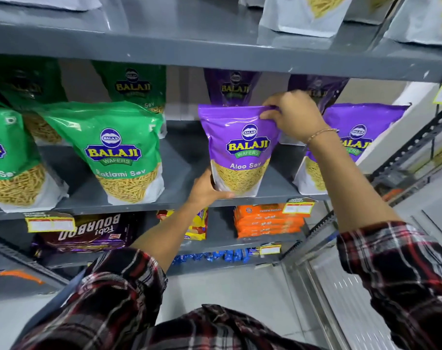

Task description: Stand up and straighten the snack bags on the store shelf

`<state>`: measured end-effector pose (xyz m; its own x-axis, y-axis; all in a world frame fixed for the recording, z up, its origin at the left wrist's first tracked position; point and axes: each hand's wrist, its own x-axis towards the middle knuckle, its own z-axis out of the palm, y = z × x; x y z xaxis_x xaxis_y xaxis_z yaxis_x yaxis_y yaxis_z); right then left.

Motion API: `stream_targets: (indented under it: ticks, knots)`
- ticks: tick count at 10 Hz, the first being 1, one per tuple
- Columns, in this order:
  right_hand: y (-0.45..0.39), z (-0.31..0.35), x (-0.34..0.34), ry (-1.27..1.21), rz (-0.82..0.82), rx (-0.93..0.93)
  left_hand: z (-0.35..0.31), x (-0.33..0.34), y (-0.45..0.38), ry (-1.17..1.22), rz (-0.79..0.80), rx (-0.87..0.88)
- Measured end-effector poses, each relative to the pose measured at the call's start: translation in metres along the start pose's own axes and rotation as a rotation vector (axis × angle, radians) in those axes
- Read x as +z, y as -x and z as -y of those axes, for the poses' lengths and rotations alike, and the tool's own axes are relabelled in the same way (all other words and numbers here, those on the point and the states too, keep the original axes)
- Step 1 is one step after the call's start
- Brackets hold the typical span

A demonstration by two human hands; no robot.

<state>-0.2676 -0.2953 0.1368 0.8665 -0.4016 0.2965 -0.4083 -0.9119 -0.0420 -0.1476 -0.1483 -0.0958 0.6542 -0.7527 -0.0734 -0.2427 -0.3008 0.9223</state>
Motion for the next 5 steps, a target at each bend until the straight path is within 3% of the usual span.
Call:
stream_targets:
  ticks: [4, 5]
  knots:
    - [0.005, -0.007, 0.0, -0.022, 0.001, 0.025, -0.026, -0.001, 0.014, -0.123, 0.075, -0.006]
    - [0.043, 0.023, 0.02, -0.107, -0.202, -0.03, -0.026, -0.005, 0.028, -0.086, 0.022, 0.068]
